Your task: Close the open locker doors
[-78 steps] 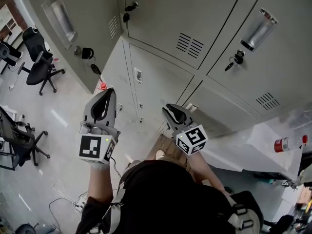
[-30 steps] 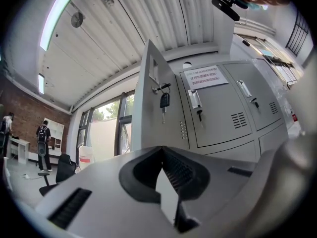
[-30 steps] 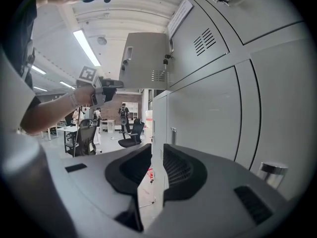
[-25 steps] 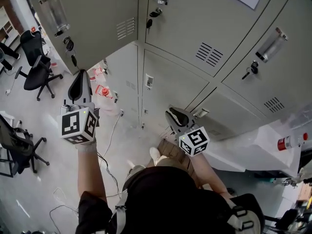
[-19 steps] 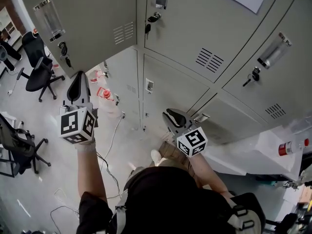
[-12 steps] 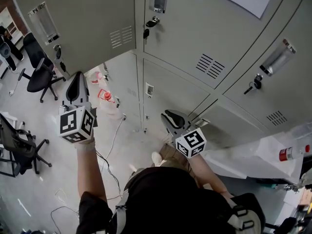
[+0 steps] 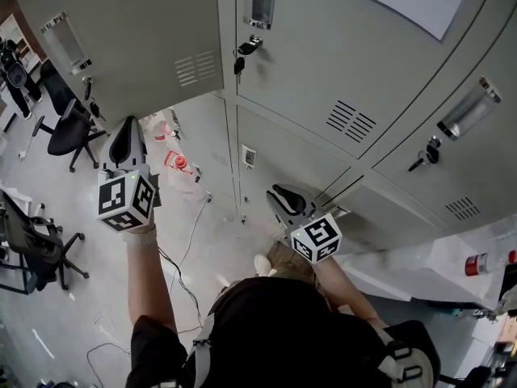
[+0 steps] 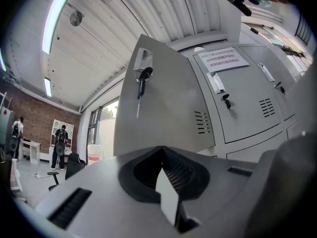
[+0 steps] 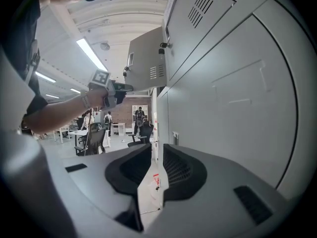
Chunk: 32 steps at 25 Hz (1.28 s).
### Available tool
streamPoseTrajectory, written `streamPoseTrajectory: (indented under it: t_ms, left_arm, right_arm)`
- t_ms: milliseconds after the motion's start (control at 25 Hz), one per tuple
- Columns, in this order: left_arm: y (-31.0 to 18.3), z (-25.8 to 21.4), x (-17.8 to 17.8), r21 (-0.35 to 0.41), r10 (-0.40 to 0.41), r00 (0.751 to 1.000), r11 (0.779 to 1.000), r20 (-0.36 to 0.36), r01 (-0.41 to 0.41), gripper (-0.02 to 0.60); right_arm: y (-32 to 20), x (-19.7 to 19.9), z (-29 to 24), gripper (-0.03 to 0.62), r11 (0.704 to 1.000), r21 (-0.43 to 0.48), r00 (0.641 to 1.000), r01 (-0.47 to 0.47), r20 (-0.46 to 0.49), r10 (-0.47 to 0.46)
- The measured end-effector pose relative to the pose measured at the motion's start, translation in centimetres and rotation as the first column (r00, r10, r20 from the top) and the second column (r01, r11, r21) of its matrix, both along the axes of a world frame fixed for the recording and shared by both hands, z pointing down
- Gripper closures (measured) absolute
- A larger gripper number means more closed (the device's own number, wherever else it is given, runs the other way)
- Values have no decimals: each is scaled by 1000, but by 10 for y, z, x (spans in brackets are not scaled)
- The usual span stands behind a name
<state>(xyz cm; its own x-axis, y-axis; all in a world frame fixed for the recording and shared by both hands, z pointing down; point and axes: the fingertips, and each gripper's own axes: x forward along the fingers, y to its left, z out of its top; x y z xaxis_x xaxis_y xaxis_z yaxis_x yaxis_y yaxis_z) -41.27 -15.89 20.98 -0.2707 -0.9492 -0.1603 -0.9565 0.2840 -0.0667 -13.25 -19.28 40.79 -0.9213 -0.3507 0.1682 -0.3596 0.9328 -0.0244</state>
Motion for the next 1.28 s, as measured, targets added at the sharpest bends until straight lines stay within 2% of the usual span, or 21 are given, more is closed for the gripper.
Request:
streamPoseTrajectory:
  t_ms: [840, 1280]
  left_arm:
    - [-59, 5, -12, -6, -13, 1000, 1000, -29, 12, 574]
    - [-89, 7, 0, -15, 30, 999, 999, -32, -31, 574]
  right_arm:
    - [-26, 4, 8, 513, 1000, -23, 1000, -5, 1, 5]
    - [-31, 6, 13, 513, 999, -32, 1000, -5, -7, 5]
